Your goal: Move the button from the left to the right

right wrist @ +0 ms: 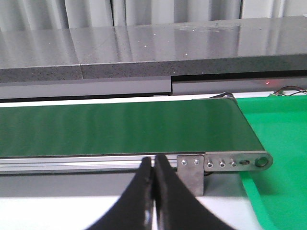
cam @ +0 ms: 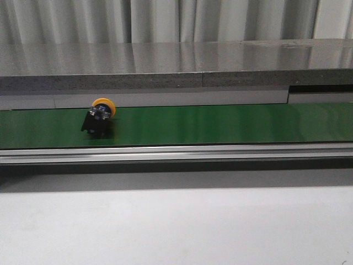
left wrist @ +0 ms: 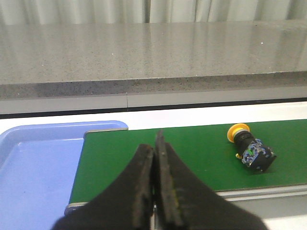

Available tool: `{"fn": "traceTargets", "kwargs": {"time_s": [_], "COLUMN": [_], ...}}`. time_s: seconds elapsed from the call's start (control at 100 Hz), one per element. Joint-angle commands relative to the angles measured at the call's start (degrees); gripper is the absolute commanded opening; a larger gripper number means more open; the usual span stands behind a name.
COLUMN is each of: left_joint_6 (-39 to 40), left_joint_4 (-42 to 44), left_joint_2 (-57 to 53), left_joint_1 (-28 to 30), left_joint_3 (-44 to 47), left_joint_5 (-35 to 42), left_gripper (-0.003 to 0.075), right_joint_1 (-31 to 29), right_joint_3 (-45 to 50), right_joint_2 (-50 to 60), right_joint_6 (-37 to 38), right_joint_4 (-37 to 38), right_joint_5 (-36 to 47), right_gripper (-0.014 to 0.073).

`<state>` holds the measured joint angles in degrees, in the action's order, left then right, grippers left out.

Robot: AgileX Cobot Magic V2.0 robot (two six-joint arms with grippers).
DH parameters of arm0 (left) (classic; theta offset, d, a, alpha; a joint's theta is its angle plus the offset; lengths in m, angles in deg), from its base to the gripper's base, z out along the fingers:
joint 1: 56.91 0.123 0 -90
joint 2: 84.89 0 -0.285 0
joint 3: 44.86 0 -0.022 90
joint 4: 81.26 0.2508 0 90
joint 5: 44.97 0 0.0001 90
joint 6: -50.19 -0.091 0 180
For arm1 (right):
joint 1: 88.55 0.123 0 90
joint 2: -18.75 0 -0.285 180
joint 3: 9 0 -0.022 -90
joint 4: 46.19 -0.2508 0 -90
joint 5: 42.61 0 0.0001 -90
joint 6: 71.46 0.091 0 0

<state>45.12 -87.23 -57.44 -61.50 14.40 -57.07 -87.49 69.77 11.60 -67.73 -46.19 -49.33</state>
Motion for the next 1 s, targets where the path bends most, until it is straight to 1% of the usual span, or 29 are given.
{"fn": "traceTargets", "kwargs": {"time_s": [0.0, 0.36, 0.46, 0.59, 0.69, 0.86, 0.93, 0.99], "left_joint_6": [-0.03, -0.03, -0.03, -0.03, -0.03, -0.03, -0.03, -0.03], "left_joint_4": [-0.55, -0.55, -0.55, -0.55, -0.55, -0.55, -0.55, -0.55], "left_joint_2": [0.32, 0.32, 0.32, 0.32, 0.32, 0.32, 0.32, 0.32], "left_joint_1": [-0.46, -0.46, -0.46, -0.46, -0.46, -0.46, -0.46, -0.46], "left_joint_3": [-1.7, -1.7, -1.7, -1.7, -1.7, -1.7, -1.7, -1.7], "left_joint_5": [5.17, 5.17, 5.17, 5.17, 5.17, 5.17, 5.17, 5.17], "left_gripper": [-0.002, -0.002, -0.002, -0.002, -0.002, -0.002, -0.002, -0.002], "right_joint_1": [-0.19, -0.19, -0.19, -0.19, -0.19, -0.19, -0.19, -0.19], "right_joint_3": [-0.83, -0.83, -0.83, -0.83, -0.83, -1.38, -2.92, -4.78], "right_joint_2": [0.91, 0.91, 0.91, 0.91, 0.91, 0.91, 0.85, 0.71], "right_joint_6": [-0.17, -0.17, -0.17, -0.17, -0.17, -0.17, -0.17, -0.17], "right_joint_4": [0.0, 0.0, 0.0, 0.0, 0.0, 0.0, 0.0, 0.0], "right_joint_5": [4.82, 5.35, 6.3, 10.35, 10.8, 9.21, 6.72, 2.77], "right_gripper": [-0.0067, -0.0067, -0.0067, -0.0067, -0.0067, -0.0067, -0.0067, -0.0067]}}
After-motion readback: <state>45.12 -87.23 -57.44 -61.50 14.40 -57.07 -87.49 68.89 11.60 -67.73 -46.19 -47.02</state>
